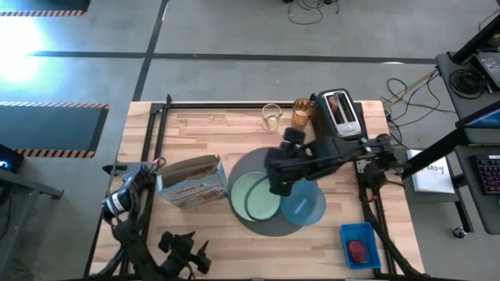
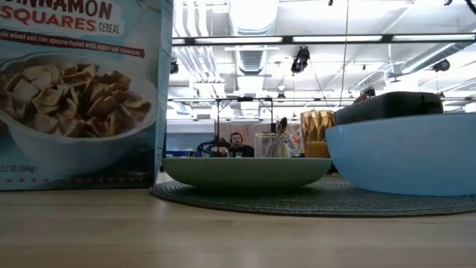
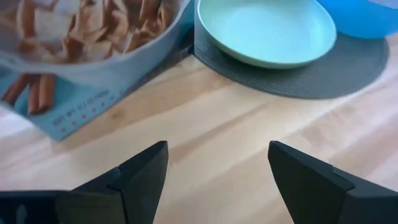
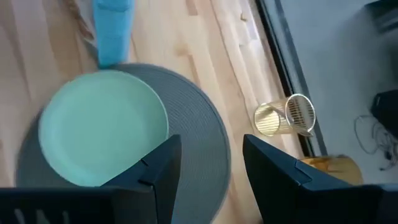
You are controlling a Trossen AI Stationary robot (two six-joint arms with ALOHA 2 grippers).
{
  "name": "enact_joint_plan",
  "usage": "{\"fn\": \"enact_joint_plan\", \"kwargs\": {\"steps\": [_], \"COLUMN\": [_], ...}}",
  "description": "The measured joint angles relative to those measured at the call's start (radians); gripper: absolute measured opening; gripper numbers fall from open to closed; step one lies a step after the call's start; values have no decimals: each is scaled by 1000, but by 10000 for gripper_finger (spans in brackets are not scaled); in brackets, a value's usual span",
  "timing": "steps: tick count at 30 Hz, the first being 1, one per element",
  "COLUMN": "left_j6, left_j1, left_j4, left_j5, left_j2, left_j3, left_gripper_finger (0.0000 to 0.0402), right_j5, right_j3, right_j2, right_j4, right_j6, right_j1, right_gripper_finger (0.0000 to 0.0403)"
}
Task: Arrange a breakfast setting
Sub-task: Pour the cereal from the cereal box into the blue bowl
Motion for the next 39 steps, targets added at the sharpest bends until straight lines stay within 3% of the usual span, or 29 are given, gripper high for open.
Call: {"fn": "enact_joint_plan", "kwargs": {"steps": [4,10,14,21,32,39], "left_j6": [-2,55,71,70,50,31], "left_j1": [-20,-15,-5,12,29,30], "left_j4": [0,0,0,0,0,0], "left_j5": [0,-3,-25,-45,-46,-45], "left_j2": [0,0,-1,-4,-5,-5], "left_j3": [-1,-3,-3,-3,-3,-3], "left_gripper_finger": [263,263,263,263,263,263], "right_j5": [62,194,234,280,297,299], "right_j3": [-109,-391,-586,-919,-1428,-1580], "right_j2": [-92,-305,-432,-588,-767,-781], "right_j4": [-1,-6,17,141,401,556], "right_j6": [111,373,527,656,1016,1079], "right_j1": [70,179,226,287,396,443], "right_gripper_finger": [164,164,164,164,164,164]}}
